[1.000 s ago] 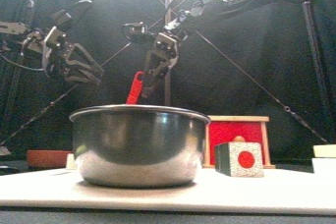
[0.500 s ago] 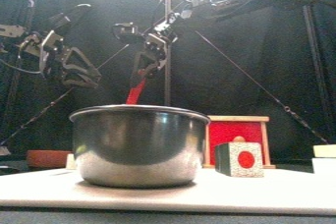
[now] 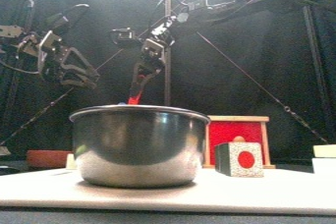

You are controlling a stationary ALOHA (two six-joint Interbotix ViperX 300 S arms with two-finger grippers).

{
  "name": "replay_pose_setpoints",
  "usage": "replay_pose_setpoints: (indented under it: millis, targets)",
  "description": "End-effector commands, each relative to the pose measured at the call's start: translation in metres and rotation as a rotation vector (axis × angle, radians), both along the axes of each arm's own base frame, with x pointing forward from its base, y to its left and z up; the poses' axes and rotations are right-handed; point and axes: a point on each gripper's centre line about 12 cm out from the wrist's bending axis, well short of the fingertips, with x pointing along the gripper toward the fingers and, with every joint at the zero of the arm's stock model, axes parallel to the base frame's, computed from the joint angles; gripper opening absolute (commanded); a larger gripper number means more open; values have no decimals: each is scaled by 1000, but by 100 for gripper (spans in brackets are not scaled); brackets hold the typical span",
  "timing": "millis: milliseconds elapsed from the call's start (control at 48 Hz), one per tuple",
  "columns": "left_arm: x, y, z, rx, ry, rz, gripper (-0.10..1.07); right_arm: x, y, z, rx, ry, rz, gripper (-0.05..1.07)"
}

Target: Cut green sushi roll

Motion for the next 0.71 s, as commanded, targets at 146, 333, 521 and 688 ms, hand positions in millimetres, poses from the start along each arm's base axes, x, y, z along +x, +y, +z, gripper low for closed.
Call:
replay_pose_setpoints:
  millis: [146, 333, 521, 688]
  targets:
    - [2, 2, 5, 15, -12, 1, 87, -11, -6, 65, -54, -118, -24, 46]
    - [3, -1, 8, 52, -10, -24, 87, -32, -10, 103, -73, -170, -63, 46]
    - [7, -2, 20, 109, -30, -56, 87, -60, 2, 140, -60, -242, -74, 46]
    - [13, -5, 30, 145, -47, -86, 88, -79, 21, 137, 25, -283, -94, 46]
